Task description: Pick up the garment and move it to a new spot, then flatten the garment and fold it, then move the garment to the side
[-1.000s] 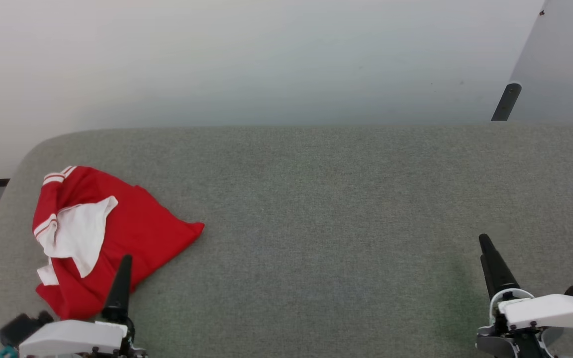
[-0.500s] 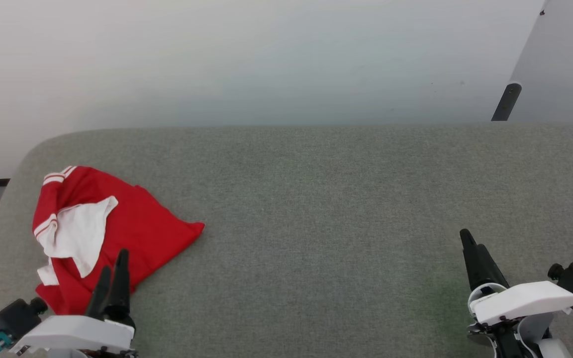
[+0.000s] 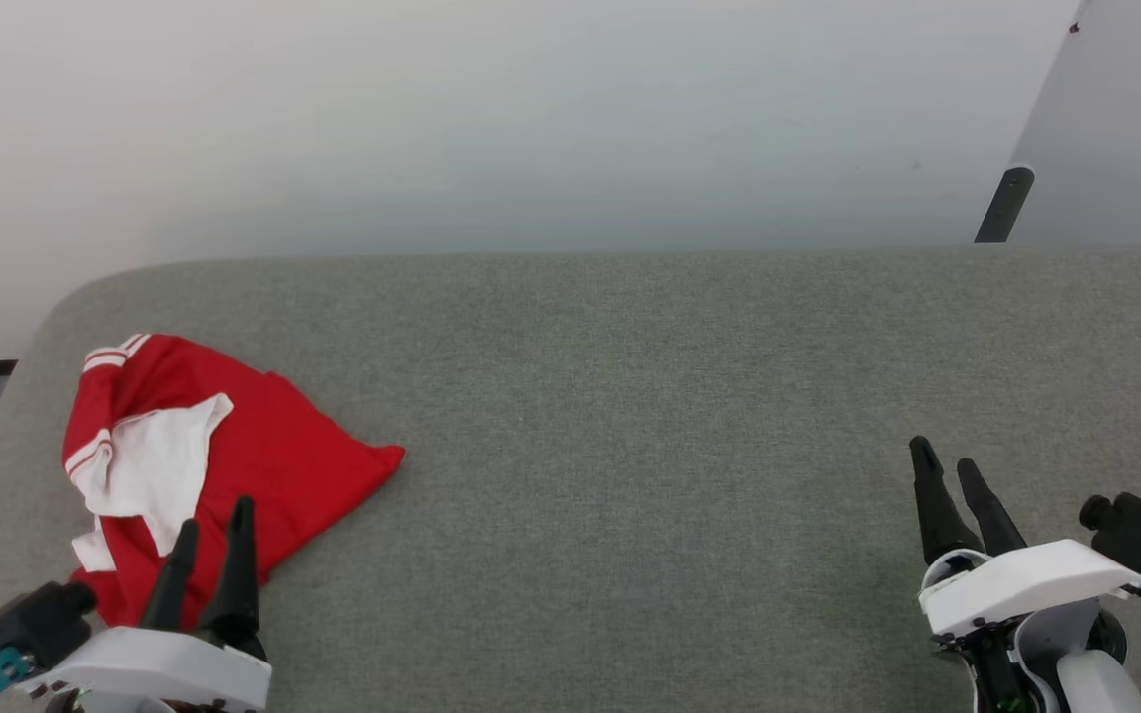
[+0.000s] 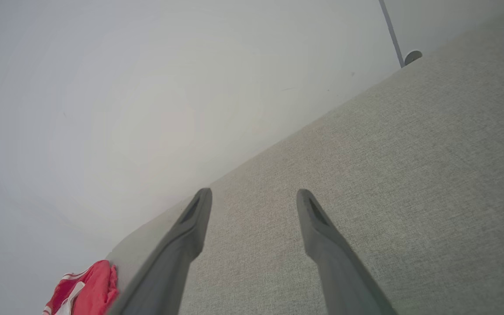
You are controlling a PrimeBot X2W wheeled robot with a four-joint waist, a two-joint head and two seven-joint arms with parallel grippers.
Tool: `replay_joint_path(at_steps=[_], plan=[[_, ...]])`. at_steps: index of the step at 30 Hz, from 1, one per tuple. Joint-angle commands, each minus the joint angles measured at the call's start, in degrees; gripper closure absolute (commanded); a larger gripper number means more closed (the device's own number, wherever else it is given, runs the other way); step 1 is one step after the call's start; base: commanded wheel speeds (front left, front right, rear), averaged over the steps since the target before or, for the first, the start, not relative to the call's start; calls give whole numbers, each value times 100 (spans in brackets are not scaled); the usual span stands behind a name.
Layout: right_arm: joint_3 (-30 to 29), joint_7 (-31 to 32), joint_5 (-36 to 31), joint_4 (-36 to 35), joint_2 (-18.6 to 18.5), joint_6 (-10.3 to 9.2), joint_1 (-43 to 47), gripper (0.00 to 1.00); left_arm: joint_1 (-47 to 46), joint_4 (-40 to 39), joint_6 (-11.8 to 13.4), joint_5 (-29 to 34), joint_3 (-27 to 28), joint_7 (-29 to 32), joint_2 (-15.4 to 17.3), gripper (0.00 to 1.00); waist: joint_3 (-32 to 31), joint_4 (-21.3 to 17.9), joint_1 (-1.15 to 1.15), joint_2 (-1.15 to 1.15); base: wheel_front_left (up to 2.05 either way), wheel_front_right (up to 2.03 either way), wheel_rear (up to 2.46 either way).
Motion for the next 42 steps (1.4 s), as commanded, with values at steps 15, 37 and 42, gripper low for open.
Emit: replay_joint_path(at_steps=[15, 37, 42], plan=[[157, -137, -964, 96, -5, 4, -244, 0, -31, 11, -35, 1107, -59, -270, 212, 0, 7, -5, 0, 0, 0, 0, 0], [111, -383, -2148, 258, -7, 4, -308, 0, 3, 185, -44, 2066, -123, -582, 382, 0, 11, -17, 0, 0, 0, 0, 0], [91, -409, -2408, 303, -9, 5, -322, 0, 0, 226, -45, 2016, -97, -638, 456, 0, 9, -31, 0, 0, 0, 0, 0]])
